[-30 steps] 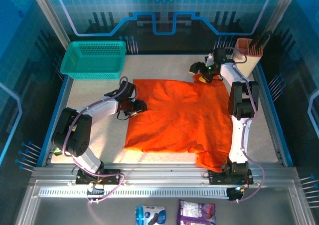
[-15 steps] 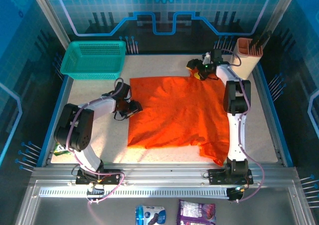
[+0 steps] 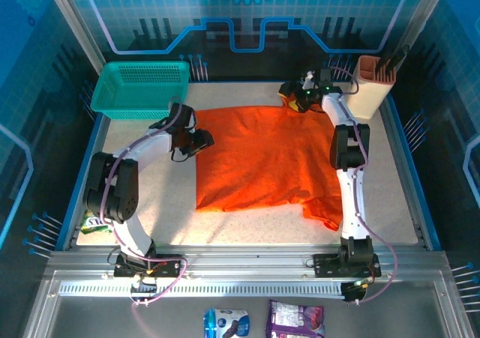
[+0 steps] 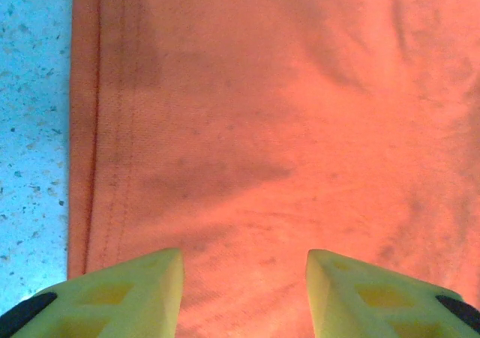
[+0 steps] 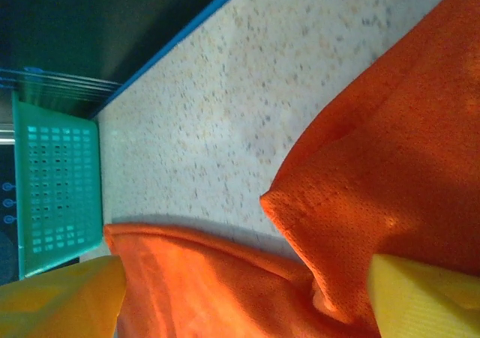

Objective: Fold the inside-out t-shirt

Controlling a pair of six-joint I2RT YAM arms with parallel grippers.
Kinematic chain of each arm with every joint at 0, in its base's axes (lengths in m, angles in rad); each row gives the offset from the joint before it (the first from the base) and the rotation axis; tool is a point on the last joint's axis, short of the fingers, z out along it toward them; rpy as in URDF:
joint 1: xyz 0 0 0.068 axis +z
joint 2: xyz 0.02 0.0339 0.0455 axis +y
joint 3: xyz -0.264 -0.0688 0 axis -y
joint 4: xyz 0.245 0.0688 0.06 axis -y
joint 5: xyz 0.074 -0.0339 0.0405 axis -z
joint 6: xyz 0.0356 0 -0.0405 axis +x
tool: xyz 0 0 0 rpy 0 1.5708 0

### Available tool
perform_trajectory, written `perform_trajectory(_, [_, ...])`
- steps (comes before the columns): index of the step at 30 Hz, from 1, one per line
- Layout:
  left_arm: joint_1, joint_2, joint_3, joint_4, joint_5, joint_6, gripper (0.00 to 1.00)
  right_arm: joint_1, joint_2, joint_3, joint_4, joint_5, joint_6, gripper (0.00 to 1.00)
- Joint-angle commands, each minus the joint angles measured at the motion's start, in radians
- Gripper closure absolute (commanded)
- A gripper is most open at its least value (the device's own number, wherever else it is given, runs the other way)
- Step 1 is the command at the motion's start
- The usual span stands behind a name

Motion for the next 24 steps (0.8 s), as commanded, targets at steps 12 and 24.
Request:
perform_trajectory(12, [-0.133, -0.212, -0.051, -0.019, 0.056, -0.016, 0.52, 0.008, -0.758, -0.738, -0.060, 0.048, -0.172, 0.16])
perform_trajectory(24, [-0.174, -0.170, -0.220, 0.064, 0.092, -0.039, 0.52, -0.097, -1.043, -1.338, 0.023, 0.125, -0.208, 0.15])
